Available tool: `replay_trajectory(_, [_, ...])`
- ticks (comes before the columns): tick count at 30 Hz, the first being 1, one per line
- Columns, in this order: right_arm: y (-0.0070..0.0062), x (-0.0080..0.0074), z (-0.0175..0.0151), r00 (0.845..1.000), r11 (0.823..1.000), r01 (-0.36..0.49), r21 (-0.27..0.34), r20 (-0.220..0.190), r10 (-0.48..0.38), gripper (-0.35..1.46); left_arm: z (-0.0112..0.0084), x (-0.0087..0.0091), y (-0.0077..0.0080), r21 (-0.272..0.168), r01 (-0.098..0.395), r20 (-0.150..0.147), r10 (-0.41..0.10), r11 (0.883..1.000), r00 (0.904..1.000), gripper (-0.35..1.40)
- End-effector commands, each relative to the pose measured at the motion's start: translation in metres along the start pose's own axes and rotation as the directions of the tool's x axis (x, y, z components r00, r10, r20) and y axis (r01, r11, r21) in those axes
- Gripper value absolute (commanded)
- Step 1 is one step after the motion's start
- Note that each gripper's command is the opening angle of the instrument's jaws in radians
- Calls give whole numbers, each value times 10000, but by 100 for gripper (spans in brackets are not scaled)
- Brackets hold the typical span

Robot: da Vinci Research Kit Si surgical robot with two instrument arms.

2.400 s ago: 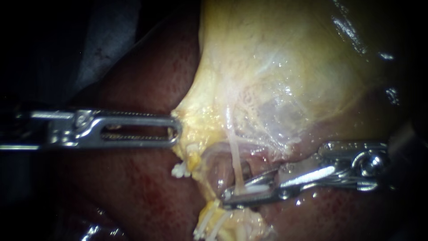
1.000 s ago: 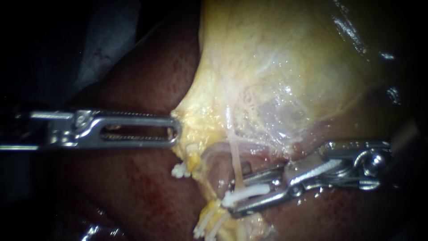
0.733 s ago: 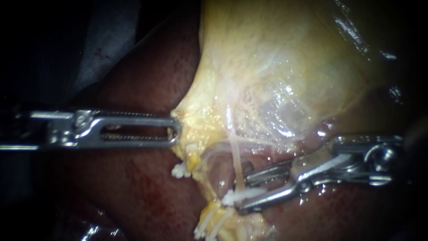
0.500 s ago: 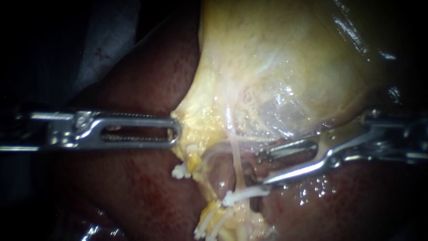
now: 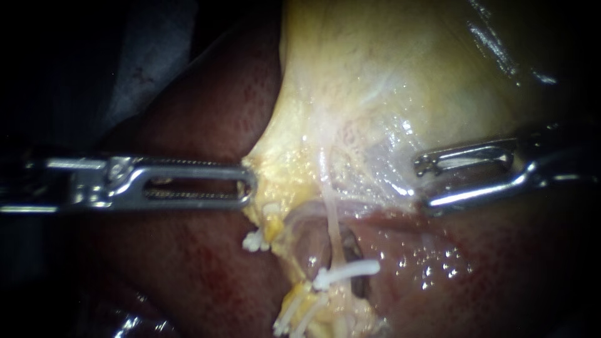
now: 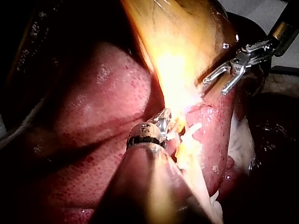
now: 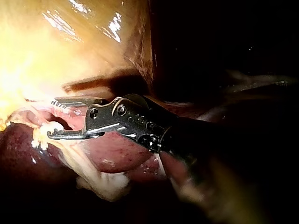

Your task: Going back first clip right tube

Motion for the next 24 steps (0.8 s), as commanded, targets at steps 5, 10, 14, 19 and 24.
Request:
replay_trajectory(5, [0,-2,-2,9998,9998,186,8,15,-186,49,0,0,0,-2,-1,1,1,10000,10000,-35])
replay_trajectory(10, [-2,-4,-4,9995,9995,307,33,-6,-307,51,1,0,0,-3,-1,2,1,10000,10000,-35])
replay_trajectory(14, [-3,-4,-4,9991,9991,426,31,-7,-426,53,2,0,1,-6,-2,5,2,10000,10000,-35])
replay_trajectory(19, [-4,-3,-3,9988,9988,482,23,-10,-482,55,3,0,2,-11,-8,10,8,10000,10000,-35])
replay_trajectory(24, [-5,-2,1,9983,9983,591,-1,-21,-591,58,8,1,2,-59,-10,51,11,10000,10000,-35])
